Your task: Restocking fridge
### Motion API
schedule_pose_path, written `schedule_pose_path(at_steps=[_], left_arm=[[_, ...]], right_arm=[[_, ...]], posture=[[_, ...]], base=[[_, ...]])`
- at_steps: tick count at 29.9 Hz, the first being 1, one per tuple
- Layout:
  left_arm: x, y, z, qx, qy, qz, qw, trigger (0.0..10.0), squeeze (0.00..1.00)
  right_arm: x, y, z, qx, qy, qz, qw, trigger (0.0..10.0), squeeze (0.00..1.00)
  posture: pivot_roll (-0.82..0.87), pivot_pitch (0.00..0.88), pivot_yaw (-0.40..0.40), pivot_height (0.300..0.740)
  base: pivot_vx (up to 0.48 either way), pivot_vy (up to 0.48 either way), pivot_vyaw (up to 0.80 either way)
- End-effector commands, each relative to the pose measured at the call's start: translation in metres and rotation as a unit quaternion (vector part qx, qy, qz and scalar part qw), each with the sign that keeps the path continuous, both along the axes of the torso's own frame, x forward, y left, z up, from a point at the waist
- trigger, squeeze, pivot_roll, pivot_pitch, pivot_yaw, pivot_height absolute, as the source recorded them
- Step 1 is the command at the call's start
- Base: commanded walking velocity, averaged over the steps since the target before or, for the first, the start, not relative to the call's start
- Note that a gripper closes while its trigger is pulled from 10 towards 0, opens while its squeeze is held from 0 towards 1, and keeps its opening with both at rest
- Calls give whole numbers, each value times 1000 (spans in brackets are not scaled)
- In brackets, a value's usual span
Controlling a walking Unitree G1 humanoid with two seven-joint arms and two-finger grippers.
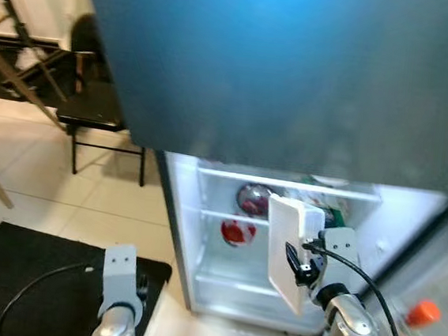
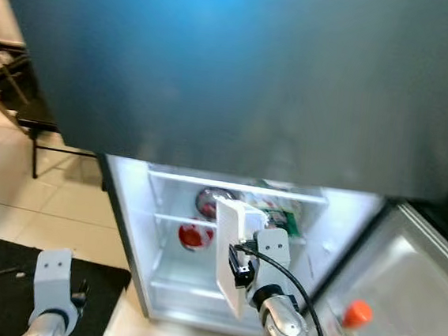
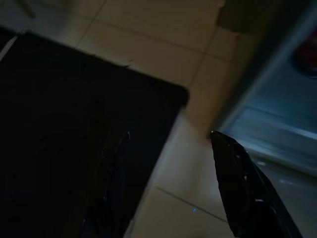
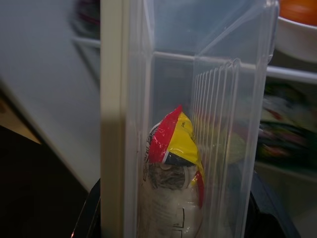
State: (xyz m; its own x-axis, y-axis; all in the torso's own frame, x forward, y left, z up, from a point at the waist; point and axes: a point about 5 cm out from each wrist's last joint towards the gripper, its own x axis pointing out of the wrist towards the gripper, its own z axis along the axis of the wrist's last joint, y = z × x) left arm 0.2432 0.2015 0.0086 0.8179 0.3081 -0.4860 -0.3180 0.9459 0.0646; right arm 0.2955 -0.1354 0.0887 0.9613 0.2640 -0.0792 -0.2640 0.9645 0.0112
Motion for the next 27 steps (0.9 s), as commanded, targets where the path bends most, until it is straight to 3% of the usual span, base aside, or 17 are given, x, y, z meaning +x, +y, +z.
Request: schedule_pose_path(at_steps=[1,14,17,19,21,27], left_arm=[[-4,4,-4,5,12,4,1000,10000,0],[-4,1,-6,-8,20,-4,1000,10000,0],[-5,-9,-10,-39,31,-50,997,10000,0],[-5,-9,-10,-39,31,-50,997,10000,0],[-8,-17,-11,-62,37,-102,992,10000,0],[-13,-18,-12,-65,43,-139,987,10000,0]], right_arm=[[-1,6,1,6,-4,10,1000,10000,0],[-2,6,0,5,-3,9,1000,10000,0],[-3,2,-5,-2,4,-1,1000,10000,0],[-3,2,-5,-2,4,-1,1000,10000,0],[-4,-3,-10,-6,11,-15,1000,10000,0],[-5,-10,-15,1,20,-35,999,10000,0]], posture=[[-71,134,61,736],[-70,134,61,736],[-70,134,61,736],[-70,134,61,736],[-70,133,61,736],[-69,133,62,736]], base=[[379,0,0],[285,0,0],[0,0,0],[0,0,0],[0,0,0],[0,0,0]])
